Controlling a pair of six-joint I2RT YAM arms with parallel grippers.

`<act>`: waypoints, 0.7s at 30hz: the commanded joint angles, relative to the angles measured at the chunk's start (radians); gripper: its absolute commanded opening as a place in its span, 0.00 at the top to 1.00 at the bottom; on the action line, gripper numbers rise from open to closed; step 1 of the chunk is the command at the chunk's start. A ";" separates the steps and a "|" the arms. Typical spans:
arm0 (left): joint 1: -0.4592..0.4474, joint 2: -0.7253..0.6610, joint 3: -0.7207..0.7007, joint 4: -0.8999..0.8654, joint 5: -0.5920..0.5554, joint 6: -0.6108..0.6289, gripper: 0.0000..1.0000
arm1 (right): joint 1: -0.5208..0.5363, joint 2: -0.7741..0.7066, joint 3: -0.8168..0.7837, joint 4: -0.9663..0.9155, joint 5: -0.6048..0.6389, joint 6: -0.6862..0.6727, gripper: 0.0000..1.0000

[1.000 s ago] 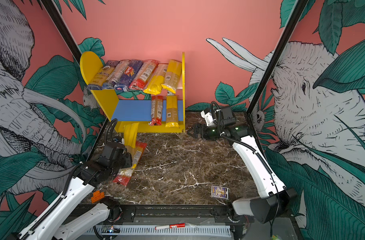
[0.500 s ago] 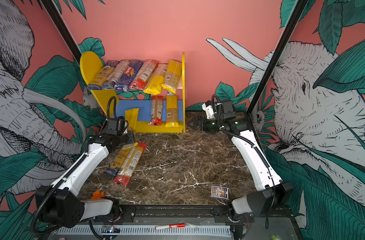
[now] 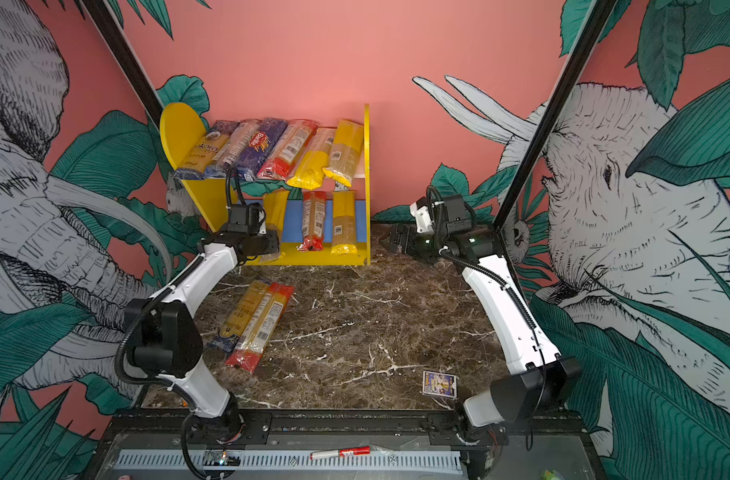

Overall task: Arrange pasta packages on shelves
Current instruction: Place the pasta bag on the shelf.

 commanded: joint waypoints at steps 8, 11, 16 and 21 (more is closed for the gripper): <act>0.009 0.144 0.254 0.105 0.066 -0.011 1.00 | -0.010 0.006 0.059 -0.033 0.073 0.016 0.01; 0.009 0.157 0.261 0.093 0.092 -0.026 1.00 | -0.016 -0.005 0.054 -0.046 0.088 0.015 0.01; 0.009 0.161 0.233 0.101 0.129 -0.043 0.93 | -0.028 -0.022 0.024 -0.042 0.090 0.019 0.01; 0.007 0.180 0.232 0.115 0.182 -0.078 0.78 | -0.037 -0.015 0.024 -0.043 0.074 0.018 0.01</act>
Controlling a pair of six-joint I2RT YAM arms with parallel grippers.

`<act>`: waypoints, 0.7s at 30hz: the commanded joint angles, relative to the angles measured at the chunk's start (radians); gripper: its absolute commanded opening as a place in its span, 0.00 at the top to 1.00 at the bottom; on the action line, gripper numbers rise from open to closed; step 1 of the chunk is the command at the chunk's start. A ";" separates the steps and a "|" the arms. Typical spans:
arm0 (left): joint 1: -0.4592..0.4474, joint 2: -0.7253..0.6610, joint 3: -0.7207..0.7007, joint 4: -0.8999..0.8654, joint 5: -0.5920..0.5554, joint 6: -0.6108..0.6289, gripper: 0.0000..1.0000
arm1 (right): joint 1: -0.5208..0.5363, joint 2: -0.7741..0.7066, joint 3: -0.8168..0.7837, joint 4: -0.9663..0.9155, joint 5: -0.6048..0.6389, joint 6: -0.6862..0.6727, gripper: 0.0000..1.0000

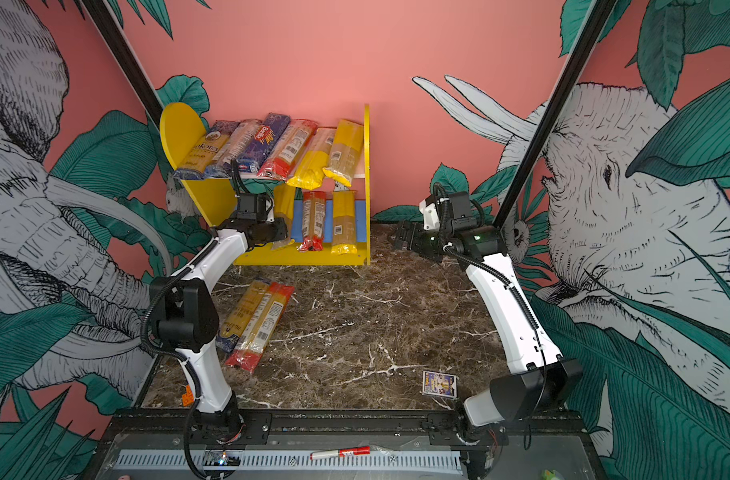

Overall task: Arrange pasta packages on shelves
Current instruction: Place the pasta bag on the shelf.

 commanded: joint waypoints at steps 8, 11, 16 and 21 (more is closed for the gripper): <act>0.003 0.030 0.048 0.108 0.091 -0.051 0.54 | -0.016 -0.033 -0.020 -0.022 -0.007 -0.005 0.01; 0.001 0.032 0.048 0.107 0.092 -0.053 0.49 | -0.017 -0.051 -0.035 -0.020 -0.002 0.000 0.01; -0.001 0.020 0.046 0.098 0.094 -0.049 0.34 | -0.019 -0.078 -0.057 -0.023 0.005 0.002 0.01; -0.005 -0.037 0.014 0.090 0.078 -0.021 0.23 | -0.020 -0.090 -0.068 -0.020 0.002 0.004 0.01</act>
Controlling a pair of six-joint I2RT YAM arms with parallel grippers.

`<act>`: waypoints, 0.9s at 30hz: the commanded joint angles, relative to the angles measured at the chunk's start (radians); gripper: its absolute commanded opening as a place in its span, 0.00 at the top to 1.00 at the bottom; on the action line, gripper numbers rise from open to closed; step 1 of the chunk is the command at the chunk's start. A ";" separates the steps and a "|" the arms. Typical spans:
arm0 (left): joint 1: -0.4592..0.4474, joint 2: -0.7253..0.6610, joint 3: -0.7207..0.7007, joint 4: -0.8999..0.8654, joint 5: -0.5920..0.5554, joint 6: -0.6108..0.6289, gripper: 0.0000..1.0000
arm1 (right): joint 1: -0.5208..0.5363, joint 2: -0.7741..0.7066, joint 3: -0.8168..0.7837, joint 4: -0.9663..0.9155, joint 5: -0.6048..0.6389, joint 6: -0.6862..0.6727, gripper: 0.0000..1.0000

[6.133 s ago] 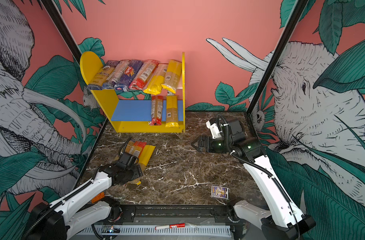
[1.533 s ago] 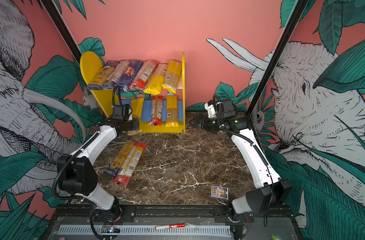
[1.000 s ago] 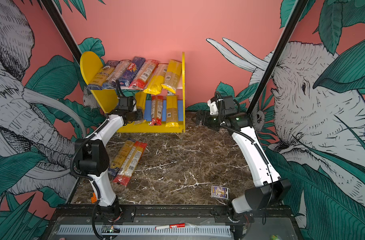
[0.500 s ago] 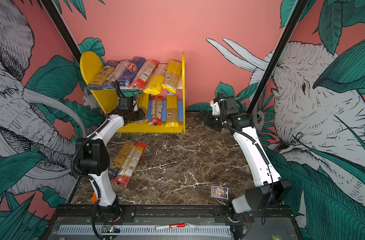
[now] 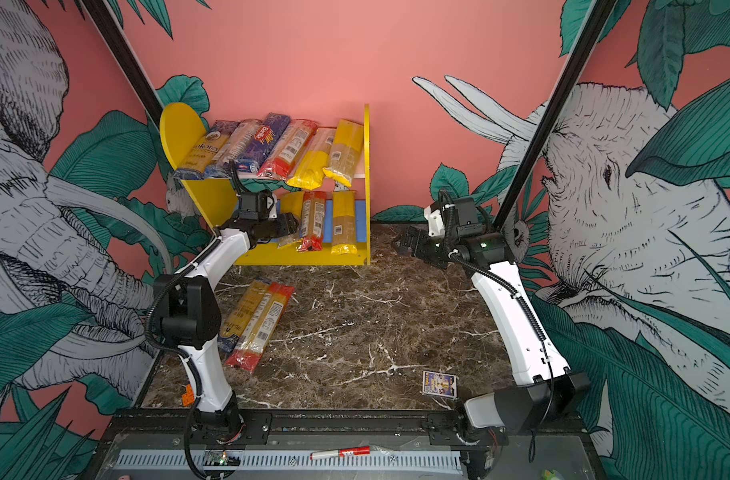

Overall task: Arrange pasta packages on shelves
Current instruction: Place the pasta bag on the shelf.

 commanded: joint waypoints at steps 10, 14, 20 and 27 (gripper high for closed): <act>-0.004 -0.226 -0.144 -0.020 -0.040 0.069 0.15 | -0.004 -0.027 -0.011 0.003 -0.018 -0.008 0.01; -0.004 -0.310 -0.223 -0.057 -0.047 0.081 0.13 | -0.005 -0.036 -0.022 0.000 -0.037 -0.014 0.01; -0.004 -0.490 -0.398 -0.107 -0.075 0.070 0.12 | -0.004 -0.071 -0.065 0.003 -0.072 -0.017 0.01; -0.003 -0.762 -0.588 -0.331 -0.173 0.062 0.12 | 0.008 -0.118 -0.095 -0.023 -0.094 -0.042 0.01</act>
